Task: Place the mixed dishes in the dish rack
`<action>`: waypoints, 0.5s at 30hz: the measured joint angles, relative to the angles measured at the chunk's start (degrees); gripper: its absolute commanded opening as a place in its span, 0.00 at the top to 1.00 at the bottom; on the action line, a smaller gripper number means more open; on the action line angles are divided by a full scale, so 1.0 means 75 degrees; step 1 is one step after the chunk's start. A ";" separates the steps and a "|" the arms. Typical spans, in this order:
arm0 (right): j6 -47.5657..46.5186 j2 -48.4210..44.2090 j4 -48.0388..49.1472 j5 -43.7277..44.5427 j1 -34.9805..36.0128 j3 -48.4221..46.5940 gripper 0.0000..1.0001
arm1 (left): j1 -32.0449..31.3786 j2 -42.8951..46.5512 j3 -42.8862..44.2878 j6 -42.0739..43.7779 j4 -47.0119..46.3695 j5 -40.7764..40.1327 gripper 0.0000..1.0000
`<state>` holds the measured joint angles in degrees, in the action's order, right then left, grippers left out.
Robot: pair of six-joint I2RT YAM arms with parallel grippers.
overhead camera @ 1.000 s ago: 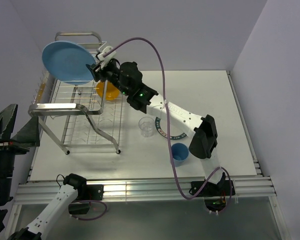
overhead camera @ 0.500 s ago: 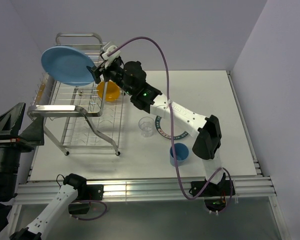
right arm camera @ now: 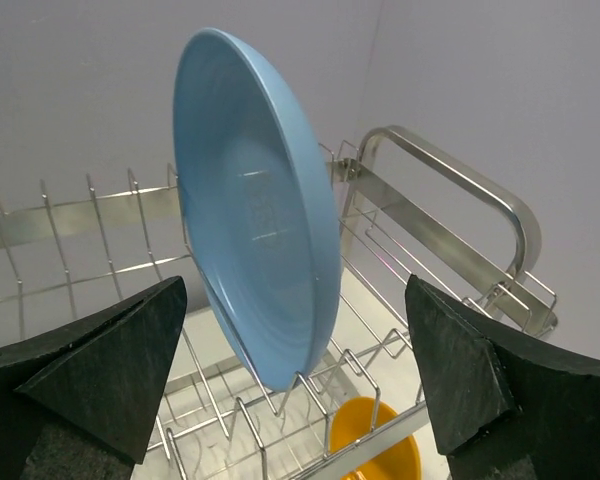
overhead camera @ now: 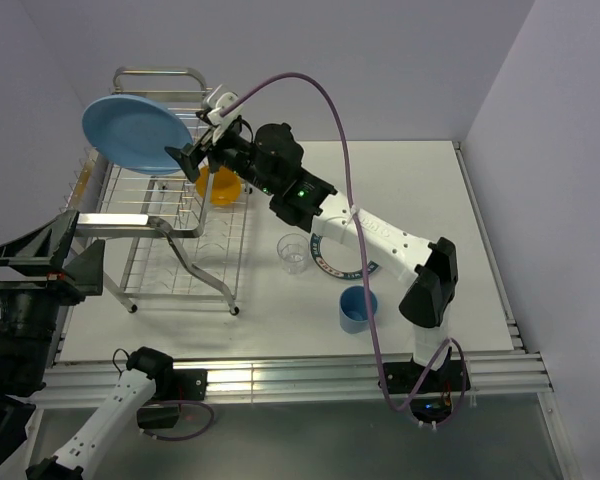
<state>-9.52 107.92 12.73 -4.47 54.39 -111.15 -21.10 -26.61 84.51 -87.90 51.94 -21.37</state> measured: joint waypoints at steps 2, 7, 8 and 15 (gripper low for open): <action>-0.0050 0.0000 -0.0087 0.0079 0.0000 -0.0032 0.01 | 0.0000 0.0044 -0.0079 -0.0012 0.0017 0.0058 0.01; -0.0076 -0.0038 -0.0192 0.0335 0.0000 0.0044 0.00 | 0.0000 0.0119 -0.0111 -0.0017 0.0114 0.0111 0.01; -0.0076 -0.0087 -0.0201 0.0440 0.0000 0.0111 0.00 | 0.0000 0.0137 -0.0117 -0.0017 0.0152 0.0131 0.01; -0.0085 -0.1437 -0.0641 0.1807 0.0000 0.1326 0.00 | 0.0000 0.0181 -0.0277 -0.0006 0.0350 0.0516 0.01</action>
<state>-10.15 97.14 7.92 9.08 54.39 -101.21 -21.10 -25.26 82.43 -87.94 54.57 -17.50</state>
